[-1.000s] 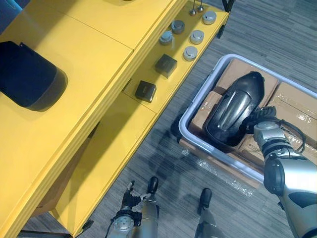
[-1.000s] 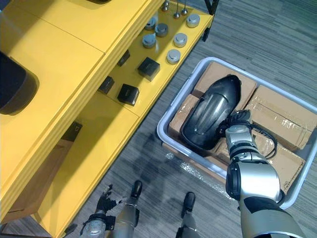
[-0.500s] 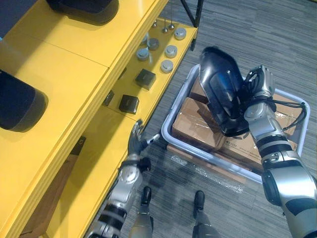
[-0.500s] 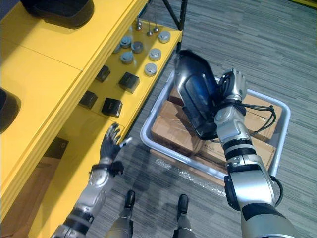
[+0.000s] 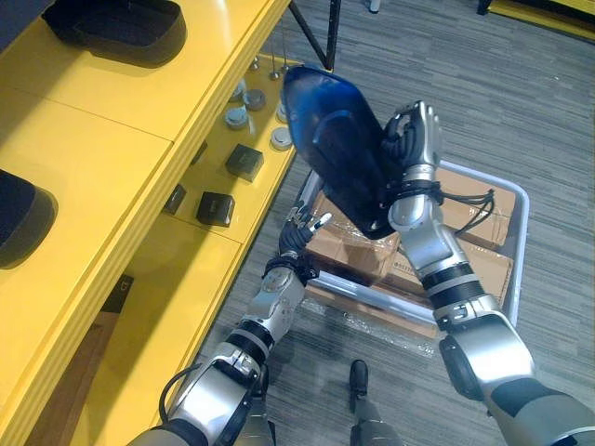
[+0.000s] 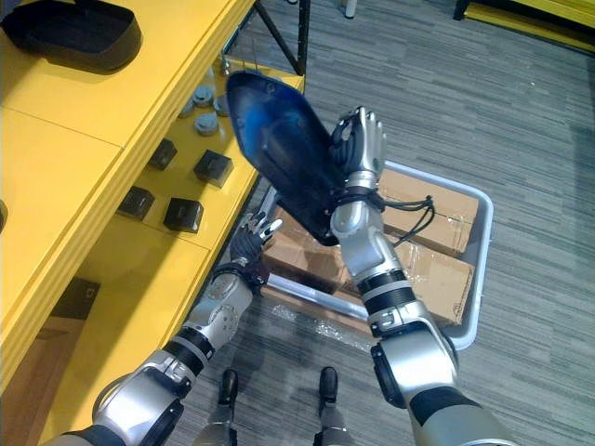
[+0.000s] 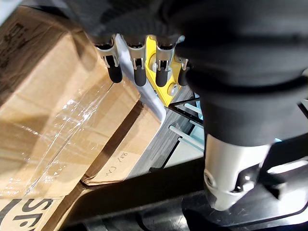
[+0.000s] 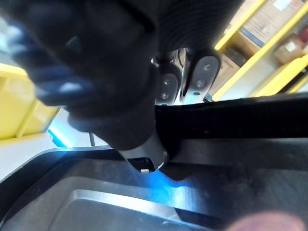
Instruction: Walk over and take plastic housings, then place them on the shelf
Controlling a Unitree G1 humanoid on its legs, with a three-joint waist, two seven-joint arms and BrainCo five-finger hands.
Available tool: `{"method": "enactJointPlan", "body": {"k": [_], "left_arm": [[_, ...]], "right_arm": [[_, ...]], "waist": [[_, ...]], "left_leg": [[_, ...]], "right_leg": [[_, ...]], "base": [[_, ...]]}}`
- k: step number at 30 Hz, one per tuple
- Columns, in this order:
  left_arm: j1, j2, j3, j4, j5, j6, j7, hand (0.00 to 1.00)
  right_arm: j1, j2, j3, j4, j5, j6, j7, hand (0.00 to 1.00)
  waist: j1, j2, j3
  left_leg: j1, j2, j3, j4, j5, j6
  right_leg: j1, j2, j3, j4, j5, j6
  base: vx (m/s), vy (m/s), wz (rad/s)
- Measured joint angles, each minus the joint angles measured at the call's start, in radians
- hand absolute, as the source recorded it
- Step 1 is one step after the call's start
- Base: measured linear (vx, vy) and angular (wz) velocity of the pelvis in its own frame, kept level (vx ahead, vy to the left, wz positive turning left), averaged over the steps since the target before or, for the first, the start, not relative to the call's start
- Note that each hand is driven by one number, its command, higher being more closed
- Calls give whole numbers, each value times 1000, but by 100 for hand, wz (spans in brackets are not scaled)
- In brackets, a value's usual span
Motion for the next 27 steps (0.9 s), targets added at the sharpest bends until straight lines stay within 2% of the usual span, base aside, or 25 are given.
{"method": "enactJointPlan", "body": {"k": [3, 7, 10, 12, 15, 16, 17, 22, 23, 27], "left_arm": [[-8, -1, 27, -1, -18, 0, 9, 0], [0, -22, 33, -76, -42, -10, 39, 0], [66, -42, 41, -235, -74, -77, 58, 0], [132, -41, 43, -321, -74, -121, 85, 0], [221, -39, 43, -391, -73, -153, 90, 0], [258, -36, 42, -417, -71, -159, 91, 100], [275, -35, 42, -432, -68, -159, 91, 100], [399, -23, -5, -519, -32, -150, 75, 100], [428, -23, -4, -534, -28, -149, 64, 100], [520, -23, -4, -603, -13, -138, 32, 100]], "right_arm": [[36, 43, 1, -48, 0, 0, -19, 100], [154, 94, 17, -219, 0, -2, -62, 100], [282, 151, 33, -358, 1, -26, -95, 100], [390, 165, 64, -463, 2, -68, -107, 100], [505, 171, 113, -546, 5, -108, -108, 100], [547, 174, 129, -568, 15, -126, -108, 100], [565, 175, 138, -583, 24, -127, -107, 100], [680, 199, 212, -667, 65, -209, -70, 100], [710, 201, 221, -686, 66, -216, -54, 100], [789, 205, 223, -725, 95, -244, -9, 100]], "waist": [[-3, -13, -7], [-9, -22, -12], [-12, -46, -26], [-16, -62, -38], [-16, -73, -52], [-16, -74, -72], [-15, -74, -82], [-8, -75, -164], [-8, -76, -193], [-9, -74, -245]], "left_leg": [[1, 5, 20, -11, 4, -3], [13, 7, 31, -21, 4, -3], [27, 12, 49, -25, 1, -6], [36, 16, 53, -25, -2, -10], [62, 23, 54, -26, -9, -17], [62, 27, 54, -27, -11, -21], [63, 28, 54, -29, -11, -21], [105, 38, 66, -60, -12, -22], [114, 38, 72, -69, -12, -22], [166, 39, 85, -96, -12, -22]], "right_leg": [[-16, 5, 19, 1, 3, -3], [-15, 6, 28, 0, 3, -3], [-12, 10, 46, -2, 3, -3], [-3, 14, 50, -7, 3, -3], [27, 21, 49, -22, 1, -4], [27, 24, 49, -22, -1, -6], [27, 25, 49, -22, -1, -6], [50, 32, 49, -23, -13, -10], [52, 32, 51, -23, -17, -9], [85, 32, 54, -23, -27, -9]], "base": [[24, 5, -16], [54, 21, -8], [55, 22, -15], [30, 20, -9], [0, 0, 0], [0, 0, 0], [23, -6, -3], [42, -2, -4], [81, 7, -5], [92, 16, -7]]}}
